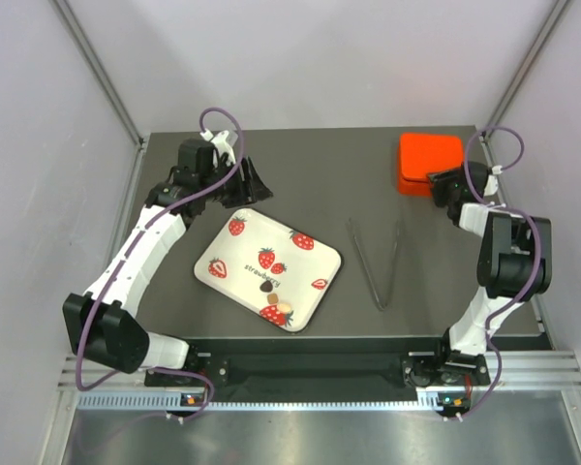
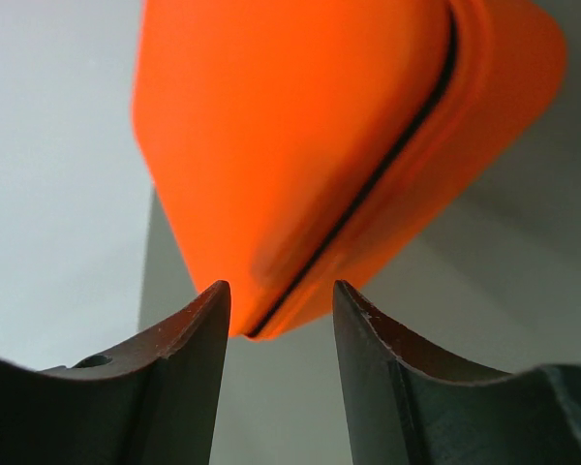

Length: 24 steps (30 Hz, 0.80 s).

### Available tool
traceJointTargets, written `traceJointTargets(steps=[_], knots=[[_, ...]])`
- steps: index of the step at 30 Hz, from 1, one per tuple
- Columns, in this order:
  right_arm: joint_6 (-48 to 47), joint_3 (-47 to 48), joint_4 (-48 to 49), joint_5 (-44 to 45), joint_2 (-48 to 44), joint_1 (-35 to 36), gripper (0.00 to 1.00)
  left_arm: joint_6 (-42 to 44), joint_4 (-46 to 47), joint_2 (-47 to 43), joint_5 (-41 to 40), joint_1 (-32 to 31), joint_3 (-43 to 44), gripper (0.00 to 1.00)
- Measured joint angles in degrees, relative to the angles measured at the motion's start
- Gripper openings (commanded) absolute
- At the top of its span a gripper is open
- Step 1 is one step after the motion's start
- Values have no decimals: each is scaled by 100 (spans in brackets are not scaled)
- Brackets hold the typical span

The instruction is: Pack the chocolate

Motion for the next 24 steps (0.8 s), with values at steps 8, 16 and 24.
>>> traceJointTargets(steps=[8, 16, 24], knots=[[-380, -2, -892, 164, -240, 0, 45, -46, 0, -11, 0, 0, 0, 60], [-1414, 616, -1591, 223, -433, 15, 43, -57, 0, -111, 0, 0, -4, 60], [-2973, 2417, -2109, -42, 114, 120, 44, -59, 0, -109, -2, 0, -118, 60]])
